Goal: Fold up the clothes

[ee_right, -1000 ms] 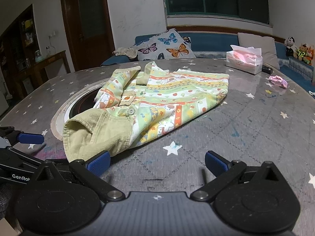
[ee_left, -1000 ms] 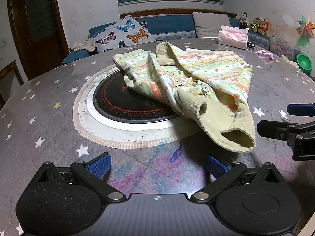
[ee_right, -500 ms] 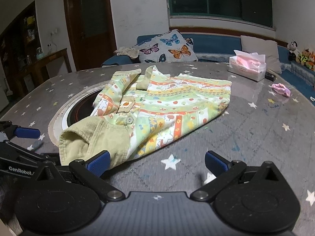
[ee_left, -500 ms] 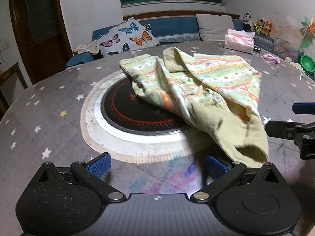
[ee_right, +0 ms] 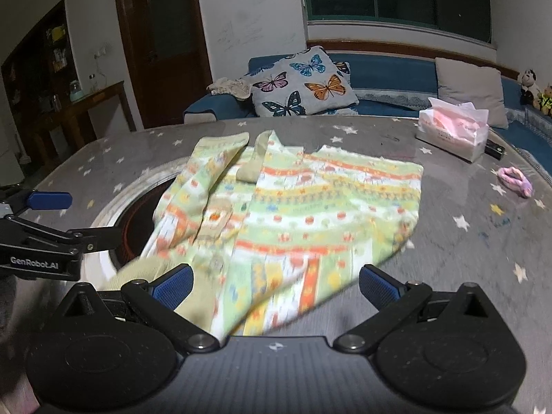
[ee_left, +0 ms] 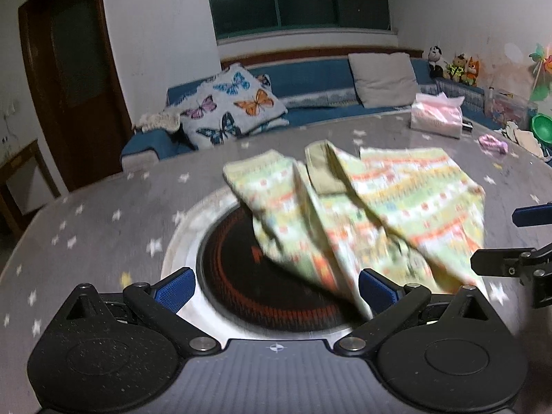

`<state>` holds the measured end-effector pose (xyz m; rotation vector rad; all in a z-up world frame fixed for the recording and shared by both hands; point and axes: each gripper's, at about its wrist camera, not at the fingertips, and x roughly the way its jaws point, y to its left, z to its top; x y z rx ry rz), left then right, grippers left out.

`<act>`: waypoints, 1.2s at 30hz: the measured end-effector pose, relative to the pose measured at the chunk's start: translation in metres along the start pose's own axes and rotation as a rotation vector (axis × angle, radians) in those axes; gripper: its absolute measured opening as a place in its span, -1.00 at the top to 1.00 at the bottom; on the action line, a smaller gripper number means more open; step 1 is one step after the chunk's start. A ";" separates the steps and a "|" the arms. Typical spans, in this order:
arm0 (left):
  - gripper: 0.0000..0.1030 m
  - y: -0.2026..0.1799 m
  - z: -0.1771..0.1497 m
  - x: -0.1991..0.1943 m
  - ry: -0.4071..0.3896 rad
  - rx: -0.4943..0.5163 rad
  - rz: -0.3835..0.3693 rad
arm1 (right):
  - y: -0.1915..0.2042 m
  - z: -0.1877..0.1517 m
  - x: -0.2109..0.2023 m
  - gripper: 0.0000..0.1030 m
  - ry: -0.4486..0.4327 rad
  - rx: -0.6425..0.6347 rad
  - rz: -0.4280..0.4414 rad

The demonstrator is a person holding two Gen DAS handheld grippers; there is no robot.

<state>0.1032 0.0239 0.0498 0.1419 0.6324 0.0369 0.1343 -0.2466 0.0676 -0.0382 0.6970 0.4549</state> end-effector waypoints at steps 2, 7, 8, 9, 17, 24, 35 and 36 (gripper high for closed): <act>-0.81 0.000 0.012 0.010 -0.006 0.000 -0.011 | -0.004 0.011 0.007 -1.00 0.002 0.008 0.006; -0.56 -0.001 0.039 0.039 -0.010 -0.008 -0.061 | -0.017 0.043 0.034 -0.87 0.020 0.021 0.011; -0.55 -0.002 0.044 0.047 -0.007 -0.007 -0.070 | -0.019 0.048 0.040 -0.82 0.026 0.023 0.010; -0.55 -0.002 0.049 0.054 -0.003 -0.005 -0.079 | -0.022 0.056 0.048 -0.79 0.032 0.029 0.012; -0.46 -0.010 0.072 0.119 0.072 0.020 -0.114 | -0.036 0.106 0.117 -0.48 0.064 0.049 0.041; 0.08 -0.010 0.080 0.166 0.137 0.034 -0.115 | -0.022 0.131 0.179 -0.19 0.097 -0.006 0.084; 0.95 0.004 0.075 0.168 0.120 -0.008 -0.102 | -0.033 0.124 0.189 0.89 0.111 -0.007 0.031; 0.96 0.008 0.074 0.163 0.110 -0.022 -0.092 | -0.037 0.123 0.180 0.90 0.098 0.005 0.024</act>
